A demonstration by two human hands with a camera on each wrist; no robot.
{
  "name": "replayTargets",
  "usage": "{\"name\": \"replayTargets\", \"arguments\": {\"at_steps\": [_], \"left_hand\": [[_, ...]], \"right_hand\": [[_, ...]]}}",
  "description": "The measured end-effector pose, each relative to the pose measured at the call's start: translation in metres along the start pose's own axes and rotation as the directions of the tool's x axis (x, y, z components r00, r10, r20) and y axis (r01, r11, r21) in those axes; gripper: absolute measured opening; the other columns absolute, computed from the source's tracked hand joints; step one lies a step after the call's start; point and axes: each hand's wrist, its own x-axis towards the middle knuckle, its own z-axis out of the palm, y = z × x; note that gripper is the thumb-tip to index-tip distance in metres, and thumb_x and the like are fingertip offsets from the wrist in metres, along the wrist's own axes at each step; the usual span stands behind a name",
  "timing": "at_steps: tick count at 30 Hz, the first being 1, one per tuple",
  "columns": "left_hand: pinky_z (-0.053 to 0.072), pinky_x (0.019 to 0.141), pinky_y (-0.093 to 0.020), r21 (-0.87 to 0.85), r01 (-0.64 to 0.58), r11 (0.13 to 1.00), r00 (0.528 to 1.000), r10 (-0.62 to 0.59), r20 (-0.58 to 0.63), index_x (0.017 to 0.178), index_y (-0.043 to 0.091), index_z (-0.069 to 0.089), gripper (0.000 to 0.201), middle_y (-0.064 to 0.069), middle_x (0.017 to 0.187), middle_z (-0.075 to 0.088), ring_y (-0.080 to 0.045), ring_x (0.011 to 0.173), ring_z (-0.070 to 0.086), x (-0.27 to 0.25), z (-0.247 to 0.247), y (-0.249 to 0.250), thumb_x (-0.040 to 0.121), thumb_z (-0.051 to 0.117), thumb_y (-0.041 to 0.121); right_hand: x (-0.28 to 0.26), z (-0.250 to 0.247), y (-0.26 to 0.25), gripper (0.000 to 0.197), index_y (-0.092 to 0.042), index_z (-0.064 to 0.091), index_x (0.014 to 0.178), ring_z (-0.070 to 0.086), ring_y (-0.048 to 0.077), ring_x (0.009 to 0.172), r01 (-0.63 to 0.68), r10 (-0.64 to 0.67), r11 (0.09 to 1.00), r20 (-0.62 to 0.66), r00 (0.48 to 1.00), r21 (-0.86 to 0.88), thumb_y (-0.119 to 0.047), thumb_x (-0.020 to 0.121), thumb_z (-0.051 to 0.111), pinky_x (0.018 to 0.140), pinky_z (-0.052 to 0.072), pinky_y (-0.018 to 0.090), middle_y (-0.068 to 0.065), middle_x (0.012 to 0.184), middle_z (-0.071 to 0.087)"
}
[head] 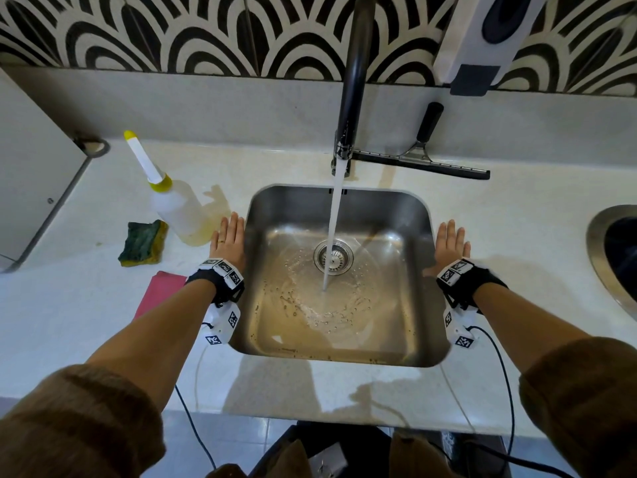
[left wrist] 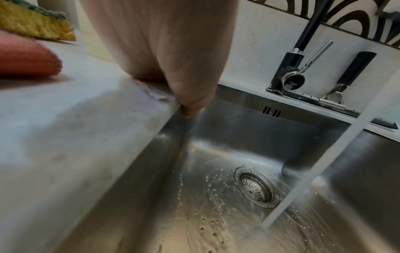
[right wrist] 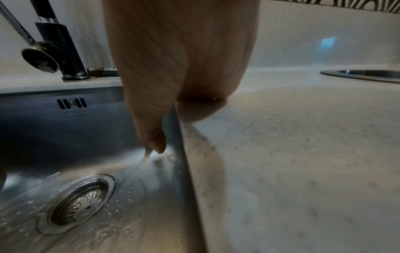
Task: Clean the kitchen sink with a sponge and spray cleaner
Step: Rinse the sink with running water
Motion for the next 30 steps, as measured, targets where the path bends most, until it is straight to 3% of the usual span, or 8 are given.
{"name": "replayTargets", "arguments": {"at_steps": [30], "left_hand": [[-0.001, 0.120, -0.039, -0.024, -0.001, 1.000, 1.000, 0.001, -0.004, 0.150, 0.009, -0.010, 0.077, -0.006, 0.158, -0.018, -0.024, 0.147, -0.013, 0.0008, 0.0013, -0.0002, 0.090, 0.036, -0.004]], "right_hand": [[0.0025, 0.0018, 0.0008, 0.118, -0.004, -0.018, 0.146, -0.016, 0.035, 0.145, 0.002, -0.002, 1.000, -0.008, 1.000, 0.015, -0.035, 0.078, 0.073, 0.118, 0.000, 0.046, 0.014, 0.155, -0.022]]}}
